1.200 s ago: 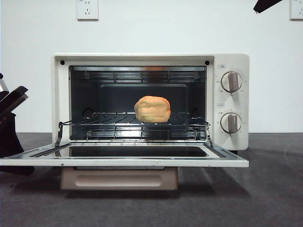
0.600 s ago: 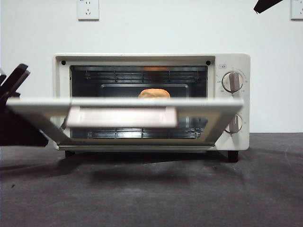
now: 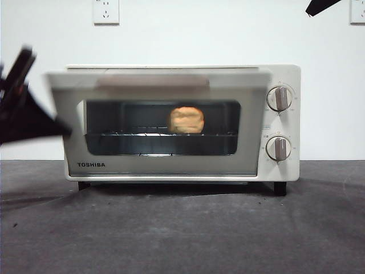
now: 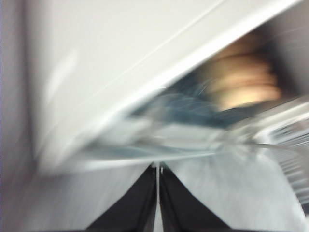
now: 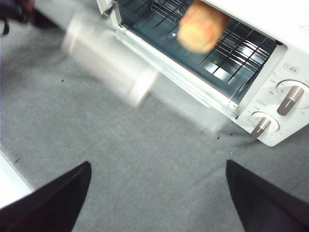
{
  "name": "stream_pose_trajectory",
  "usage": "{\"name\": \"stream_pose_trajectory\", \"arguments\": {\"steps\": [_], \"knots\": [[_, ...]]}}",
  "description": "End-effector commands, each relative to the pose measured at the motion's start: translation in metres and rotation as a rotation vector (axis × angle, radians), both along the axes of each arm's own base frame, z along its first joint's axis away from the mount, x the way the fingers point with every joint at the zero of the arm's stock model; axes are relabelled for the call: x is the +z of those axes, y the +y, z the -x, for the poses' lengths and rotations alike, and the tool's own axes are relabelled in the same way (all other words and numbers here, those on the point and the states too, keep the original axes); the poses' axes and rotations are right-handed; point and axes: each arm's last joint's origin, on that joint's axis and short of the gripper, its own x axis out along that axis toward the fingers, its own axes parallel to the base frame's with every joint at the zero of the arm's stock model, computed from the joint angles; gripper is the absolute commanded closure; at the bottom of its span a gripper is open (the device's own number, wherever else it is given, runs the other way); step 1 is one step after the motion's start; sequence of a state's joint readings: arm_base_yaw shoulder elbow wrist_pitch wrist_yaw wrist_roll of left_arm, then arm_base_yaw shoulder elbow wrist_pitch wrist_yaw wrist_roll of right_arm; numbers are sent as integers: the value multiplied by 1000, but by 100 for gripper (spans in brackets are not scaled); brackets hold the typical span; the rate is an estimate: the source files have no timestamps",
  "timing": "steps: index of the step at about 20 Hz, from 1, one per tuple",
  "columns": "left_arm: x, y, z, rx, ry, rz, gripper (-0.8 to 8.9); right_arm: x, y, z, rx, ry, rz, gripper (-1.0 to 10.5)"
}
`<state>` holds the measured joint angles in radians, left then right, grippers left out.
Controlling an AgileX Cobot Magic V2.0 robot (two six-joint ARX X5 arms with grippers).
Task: The left arm flap open the oven, the right arm pick bread and place it into oven, the left arm flap close the oven
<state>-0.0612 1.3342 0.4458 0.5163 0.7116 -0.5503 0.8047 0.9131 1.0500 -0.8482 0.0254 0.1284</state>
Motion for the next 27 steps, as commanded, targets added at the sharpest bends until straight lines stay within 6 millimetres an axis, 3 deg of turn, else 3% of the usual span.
{"name": "stream_pose_trajectory", "arguments": {"steps": [1, 8, 12, 16, 24, 27], "knots": [[17, 2, -7, 7, -94, 21, 798, 1, 2, 0, -2, 3, -15, 501], [23, 1, -7, 0, -113, 39, 798, 1, 3, 0, -2, 4, -14, 501], [43, -2, 5, -27, -175, 39, 796, 1, 3, 0, -2, 2, -15, 501], [73, -5, 22, -40, -190, -86, 795, 3, 4, -1, -2, -13, -32, 501], [163, -13, 75, -6, -257, -437, 795, 6, 6, -3, -10, -46, -64, 502], [180, -12, 92, -5, -235, -526, 796, 9, 7, -4, -11, -64, -85, 503]]}}
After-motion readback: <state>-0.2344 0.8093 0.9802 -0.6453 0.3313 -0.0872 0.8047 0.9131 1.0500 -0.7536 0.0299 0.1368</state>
